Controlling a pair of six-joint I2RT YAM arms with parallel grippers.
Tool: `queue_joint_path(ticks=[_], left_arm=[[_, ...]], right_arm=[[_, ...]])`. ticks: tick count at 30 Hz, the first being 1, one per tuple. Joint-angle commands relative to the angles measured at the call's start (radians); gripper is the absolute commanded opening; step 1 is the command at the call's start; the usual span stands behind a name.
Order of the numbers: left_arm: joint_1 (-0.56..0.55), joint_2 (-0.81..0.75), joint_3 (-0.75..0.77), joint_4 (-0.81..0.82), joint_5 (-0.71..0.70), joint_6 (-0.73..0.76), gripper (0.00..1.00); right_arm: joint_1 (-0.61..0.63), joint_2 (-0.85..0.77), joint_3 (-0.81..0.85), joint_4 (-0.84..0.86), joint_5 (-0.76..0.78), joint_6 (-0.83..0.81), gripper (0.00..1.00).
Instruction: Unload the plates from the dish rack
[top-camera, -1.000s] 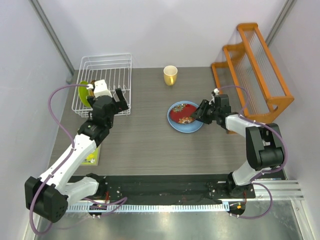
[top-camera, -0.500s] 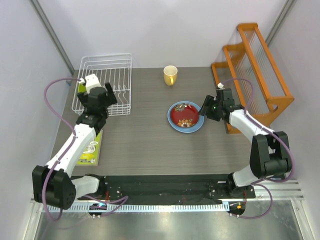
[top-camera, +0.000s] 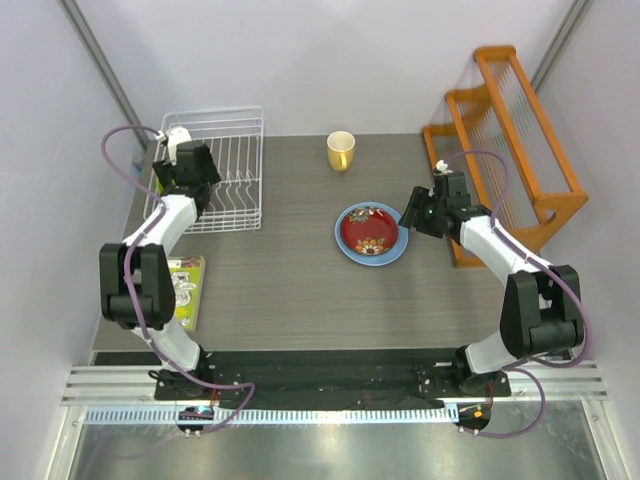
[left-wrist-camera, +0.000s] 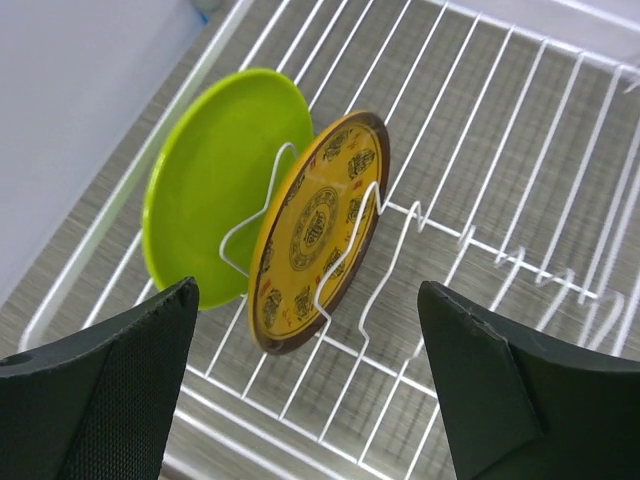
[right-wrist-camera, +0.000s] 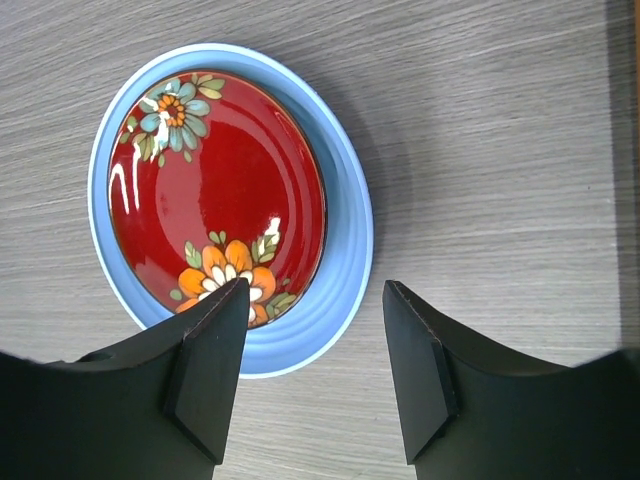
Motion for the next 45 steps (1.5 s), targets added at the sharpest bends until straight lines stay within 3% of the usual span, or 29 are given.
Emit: queue_joint_path(ticks=[1,7,10,11,17,21,28,38,41,45], left_arm=[[0.021,0.084,0.075,0.033,-0.021,-0.038,0.90],[0.047,0.174,0.141,0.007,-0.021,-0.050,0.88],[0.047,0.190,0.149,-0.013,-0.012,-0.061,0.72],[0.047,0.185,0.141,-0.015,-0.012,-0.061,0.61],[0.046,0.156,0.107,-0.018,-0.006,-0.069,0.20],[0.047,0.138,0.115,-0.044,-0.009,-0.069,0.00],[0.046,0.038,0.132,-0.056,-0.022,-0.006,0.00],[-0.046,-0.129,0.139,-0.031,-0.234,0.242,0.00],[-0.089,-0.199,0.110,-0.082,-0.158,0.186,0.00],[-0.139,-0.238,0.098,-0.205,0.052,0.033,0.00]], right_arm=[[0.001,0.037,0.064,0.007,-0.001,-0.022,0.61],[0.001,0.088,0.077,0.007,-0.018,-0.033,0.62],[0.001,0.098,0.079,0.008,-0.016,-0.037,0.61],[-0.001,0.102,0.081,0.008,-0.015,-0.039,0.61],[0.001,0.105,0.079,0.008,-0.021,-0.038,0.61],[-0.001,0.094,0.071,0.008,-0.021,-0.037,0.61],[0.001,0.062,0.056,0.010,-0.012,-0.031,0.61],[0.001,-0.001,0.048,-0.004,-0.012,-0.018,0.63],[0.007,-0.036,0.045,0.001,-0.019,-0.008,0.63],[0.053,-0.090,0.039,0.040,0.034,0.005,0.63]])
